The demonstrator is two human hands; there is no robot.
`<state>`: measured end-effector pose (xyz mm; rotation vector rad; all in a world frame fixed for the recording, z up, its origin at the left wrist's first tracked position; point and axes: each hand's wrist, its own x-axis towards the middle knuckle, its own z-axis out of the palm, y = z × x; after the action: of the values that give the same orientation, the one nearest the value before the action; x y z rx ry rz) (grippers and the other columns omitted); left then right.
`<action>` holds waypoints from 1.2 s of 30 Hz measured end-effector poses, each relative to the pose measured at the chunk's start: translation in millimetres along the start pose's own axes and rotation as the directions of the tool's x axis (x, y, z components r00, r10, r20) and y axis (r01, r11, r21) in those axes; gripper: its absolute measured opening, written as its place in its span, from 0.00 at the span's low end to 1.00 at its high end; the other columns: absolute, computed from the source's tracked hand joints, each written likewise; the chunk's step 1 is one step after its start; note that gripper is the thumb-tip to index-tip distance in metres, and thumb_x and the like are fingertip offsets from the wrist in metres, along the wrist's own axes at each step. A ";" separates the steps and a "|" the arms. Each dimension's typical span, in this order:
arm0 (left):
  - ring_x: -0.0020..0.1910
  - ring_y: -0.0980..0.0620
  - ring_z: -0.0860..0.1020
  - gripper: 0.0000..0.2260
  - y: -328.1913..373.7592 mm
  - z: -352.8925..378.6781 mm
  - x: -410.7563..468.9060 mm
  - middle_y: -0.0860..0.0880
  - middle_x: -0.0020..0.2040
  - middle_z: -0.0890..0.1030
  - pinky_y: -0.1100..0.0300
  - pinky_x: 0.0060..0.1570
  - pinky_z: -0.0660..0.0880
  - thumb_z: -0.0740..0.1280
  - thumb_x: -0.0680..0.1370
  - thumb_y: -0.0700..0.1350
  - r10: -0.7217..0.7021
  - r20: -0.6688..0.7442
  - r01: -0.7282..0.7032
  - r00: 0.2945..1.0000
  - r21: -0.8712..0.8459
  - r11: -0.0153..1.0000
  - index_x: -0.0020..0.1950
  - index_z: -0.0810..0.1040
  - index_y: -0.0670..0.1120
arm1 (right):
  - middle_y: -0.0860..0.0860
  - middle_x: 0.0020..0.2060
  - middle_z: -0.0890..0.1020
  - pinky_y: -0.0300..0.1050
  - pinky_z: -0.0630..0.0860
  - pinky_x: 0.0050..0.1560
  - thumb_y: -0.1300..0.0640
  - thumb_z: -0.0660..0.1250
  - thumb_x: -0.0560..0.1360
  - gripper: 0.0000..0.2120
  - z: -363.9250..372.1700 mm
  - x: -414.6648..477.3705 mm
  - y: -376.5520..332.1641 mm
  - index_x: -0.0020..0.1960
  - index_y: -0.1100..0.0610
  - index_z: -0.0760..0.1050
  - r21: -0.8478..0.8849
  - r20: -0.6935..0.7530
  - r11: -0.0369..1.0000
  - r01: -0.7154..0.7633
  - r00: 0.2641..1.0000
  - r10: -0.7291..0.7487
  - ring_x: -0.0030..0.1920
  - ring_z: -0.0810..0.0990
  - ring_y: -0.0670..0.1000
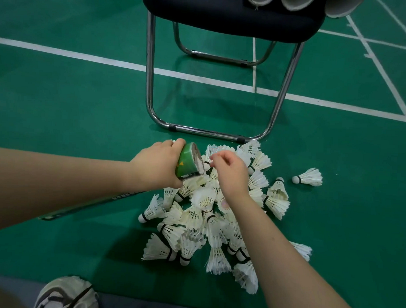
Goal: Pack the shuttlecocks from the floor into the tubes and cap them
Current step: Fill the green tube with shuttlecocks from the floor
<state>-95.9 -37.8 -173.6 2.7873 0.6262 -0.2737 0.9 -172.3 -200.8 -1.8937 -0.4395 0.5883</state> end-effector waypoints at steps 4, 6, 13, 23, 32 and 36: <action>0.49 0.48 0.72 0.35 -6.8 4.4 -1.9 0.48 0.51 0.72 0.49 0.48 0.76 0.74 0.65 0.54 -0.002 0.026 0.001 1.000 0.021 1.000 0.66 0.61 0.48 | 0.44 0.52 0.80 0.48 0.67 0.57 0.53 0.62 0.74 0.12 -0.9 2.7 41.1 0.57 0.47 0.76 -0.624 0.381 0.747 0.231 0.924 0.034 0.53 0.75 0.48; 0.49 0.48 0.71 0.35 -8.4 5.8 -3.7 0.48 0.51 0.72 0.49 0.48 0.76 0.73 0.65 0.54 -0.003 0.041 0.001 0.999 0.044 0.999 0.66 0.61 0.48 | 0.45 0.58 0.78 0.52 0.59 0.64 0.50 0.63 0.73 0.15 3.4 -0.2 51.4 0.59 0.44 0.75 -0.704 0.474 0.631 0.327 0.877 0.074 0.62 0.69 0.50; 0.48 0.49 0.70 0.37 -7.4 11.1 -6.5 0.48 0.51 0.72 0.50 0.48 0.76 0.73 0.65 0.53 -0.005 0.079 0.001 0.997 0.043 0.999 0.68 0.58 0.48 | 0.46 0.55 0.80 0.57 0.43 0.72 0.49 0.64 0.76 0.07 5.6 -4.6 74.4 0.51 0.47 0.79 -0.812 0.390 0.483 0.328 0.920 0.030 0.66 0.65 0.49; 0.48 0.51 0.68 0.39 -1.1 11.1 -9.2 0.48 0.53 0.72 0.50 0.49 0.76 0.74 0.65 0.54 0.007 0.094 -0.012 0.996 0.051 0.999 0.70 0.57 0.48 | 0.49 0.34 0.72 0.36 0.67 0.34 0.60 0.59 0.79 0.11 -26.3 3.9 27.6 0.38 0.57 0.72 0.282 -0.263 0.956 -0.081 0.952 0.158 0.34 0.68 0.46; 0.48 0.49 0.71 0.35 13.0 5.2 -11.8 0.48 0.51 0.73 0.52 0.48 0.75 0.73 0.65 0.54 0.048 0.051 -0.048 0.998 -0.007 0.999 0.66 0.60 0.47 | 0.46 0.37 0.78 0.42 0.72 0.51 0.56 0.56 0.80 0.13 -22.7 -14.1 -15.9 0.40 0.52 0.75 0.098 0.340 0.995 -0.034 0.940 -0.002 0.40 0.75 0.45; 0.49 0.49 0.72 0.36 16.4 0.1 -13.5 0.48 0.53 0.73 0.52 0.49 0.75 0.74 0.65 0.53 0.054 0.032 -0.054 0.998 -0.008 0.999 0.67 0.60 0.47 | 0.52 0.52 0.80 0.48 0.71 0.62 0.51 0.61 0.77 0.13 -26.6 -19.1 -27.3 0.54 0.57 0.78 -0.089 0.617 0.995 -0.041 0.782 0.087 0.54 0.76 0.50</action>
<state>-100.7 -57.4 -166.8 2.7820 0.5420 -0.3042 0.1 -192.3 -163.1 -1.7483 -0.8296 1.2741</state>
